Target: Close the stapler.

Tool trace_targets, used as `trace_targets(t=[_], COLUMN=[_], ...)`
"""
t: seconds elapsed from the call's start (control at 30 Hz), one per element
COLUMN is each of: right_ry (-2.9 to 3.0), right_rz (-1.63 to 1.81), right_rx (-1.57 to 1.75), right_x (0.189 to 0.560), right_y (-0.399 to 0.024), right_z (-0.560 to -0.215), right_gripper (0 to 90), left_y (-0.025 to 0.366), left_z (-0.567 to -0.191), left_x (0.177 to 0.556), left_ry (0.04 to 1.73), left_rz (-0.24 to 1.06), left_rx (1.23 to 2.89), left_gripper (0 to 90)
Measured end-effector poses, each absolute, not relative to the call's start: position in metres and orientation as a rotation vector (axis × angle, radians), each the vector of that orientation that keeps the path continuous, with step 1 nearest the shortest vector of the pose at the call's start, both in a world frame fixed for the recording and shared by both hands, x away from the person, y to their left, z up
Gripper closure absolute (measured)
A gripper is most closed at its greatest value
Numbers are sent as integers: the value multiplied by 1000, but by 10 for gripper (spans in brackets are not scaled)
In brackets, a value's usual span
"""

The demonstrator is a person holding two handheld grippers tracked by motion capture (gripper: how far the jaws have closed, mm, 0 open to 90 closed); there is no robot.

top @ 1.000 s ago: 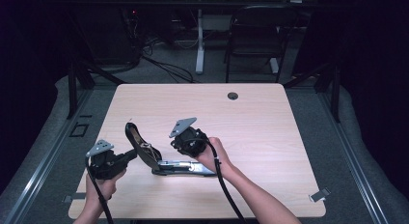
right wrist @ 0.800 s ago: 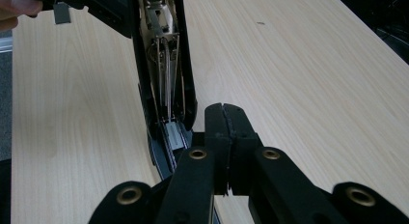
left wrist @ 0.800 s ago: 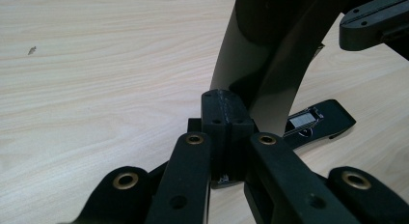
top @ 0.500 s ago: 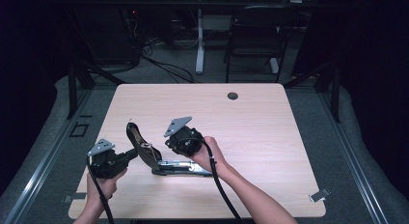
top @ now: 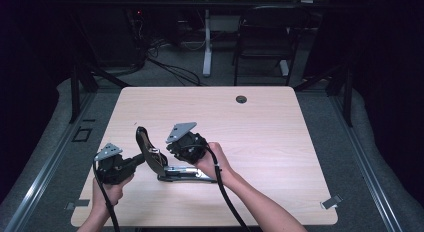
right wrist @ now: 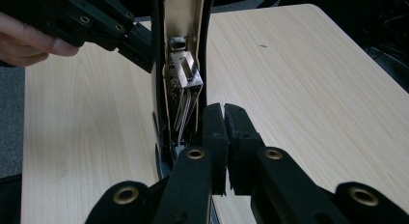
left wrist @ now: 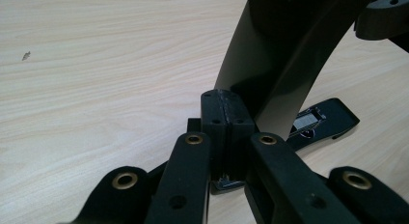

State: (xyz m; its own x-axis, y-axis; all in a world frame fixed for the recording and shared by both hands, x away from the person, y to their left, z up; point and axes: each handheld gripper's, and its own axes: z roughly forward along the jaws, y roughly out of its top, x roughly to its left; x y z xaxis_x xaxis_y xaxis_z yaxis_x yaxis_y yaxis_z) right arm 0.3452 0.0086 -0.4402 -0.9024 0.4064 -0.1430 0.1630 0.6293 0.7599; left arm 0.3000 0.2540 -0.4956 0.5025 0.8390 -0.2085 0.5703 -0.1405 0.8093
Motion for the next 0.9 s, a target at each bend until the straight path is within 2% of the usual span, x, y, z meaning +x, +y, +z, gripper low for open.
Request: trace_targets(t=[0.5, 0.9], right_ry=[2543, 2516], right_rz=[1198, 1178], right_rx=[468, 513], right_x=[346, 342], right_y=[5, -19], right_z=[-433, -436], right_gripper=[879, 872], left_y=[239, 230], left_z=[-498, -501], left_x=[305, 306], left_ry=[1119, 1065], left_rz=[344, 291], left_rx=[1870, 1935], left_gripper=[881, 875])
